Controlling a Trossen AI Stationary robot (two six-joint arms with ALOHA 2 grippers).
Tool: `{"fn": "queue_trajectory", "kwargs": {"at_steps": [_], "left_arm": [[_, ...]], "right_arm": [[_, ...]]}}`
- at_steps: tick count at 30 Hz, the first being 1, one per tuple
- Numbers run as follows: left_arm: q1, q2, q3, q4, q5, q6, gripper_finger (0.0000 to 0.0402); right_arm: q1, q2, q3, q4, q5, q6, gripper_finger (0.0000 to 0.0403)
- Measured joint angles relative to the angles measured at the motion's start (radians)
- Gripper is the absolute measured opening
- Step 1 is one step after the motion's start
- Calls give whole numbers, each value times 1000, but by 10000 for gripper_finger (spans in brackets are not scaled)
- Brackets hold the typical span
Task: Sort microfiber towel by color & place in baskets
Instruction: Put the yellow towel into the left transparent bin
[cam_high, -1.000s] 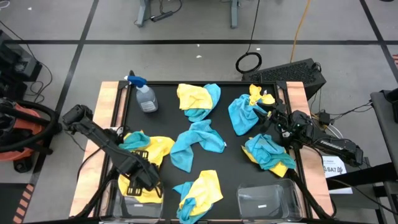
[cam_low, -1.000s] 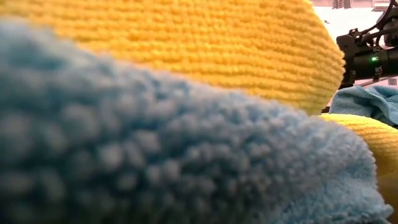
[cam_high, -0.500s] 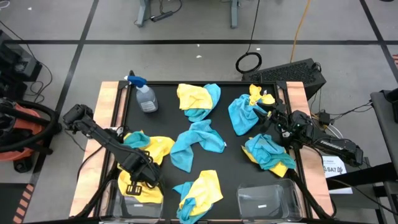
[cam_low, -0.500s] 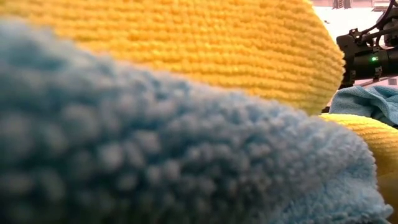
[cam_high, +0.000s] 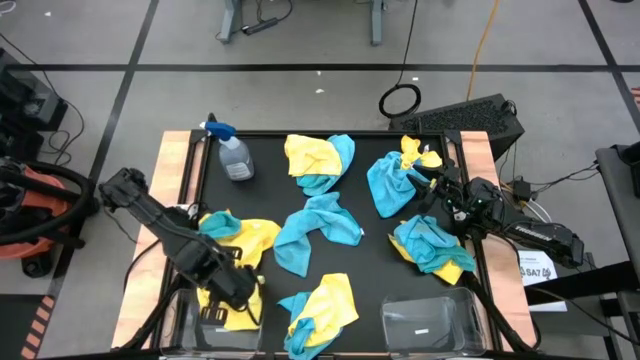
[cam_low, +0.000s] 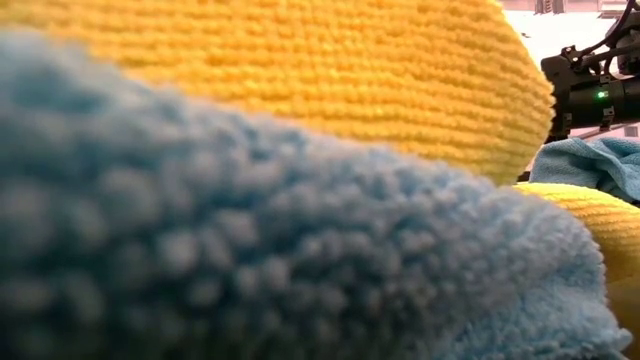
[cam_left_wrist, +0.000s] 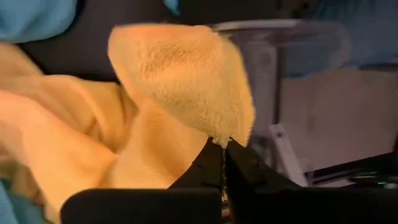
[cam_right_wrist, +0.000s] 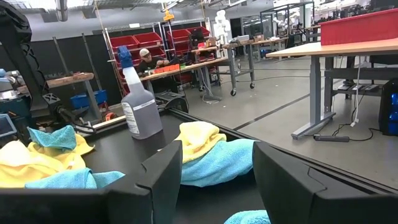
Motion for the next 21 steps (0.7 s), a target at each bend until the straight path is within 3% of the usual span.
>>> {"fn": "queue_trajectory", "kwargs": {"at_steps": [7, 21], "left_arm": [[-96, -1, 65, 55, 1, -133, 1], [-219, 0, 26, 182, -11, -351, 0]], "right_arm": [[0, 0, 0, 0, 0, 0, 187], [0, 0, 0, 0, 0, 0, 187]]}}
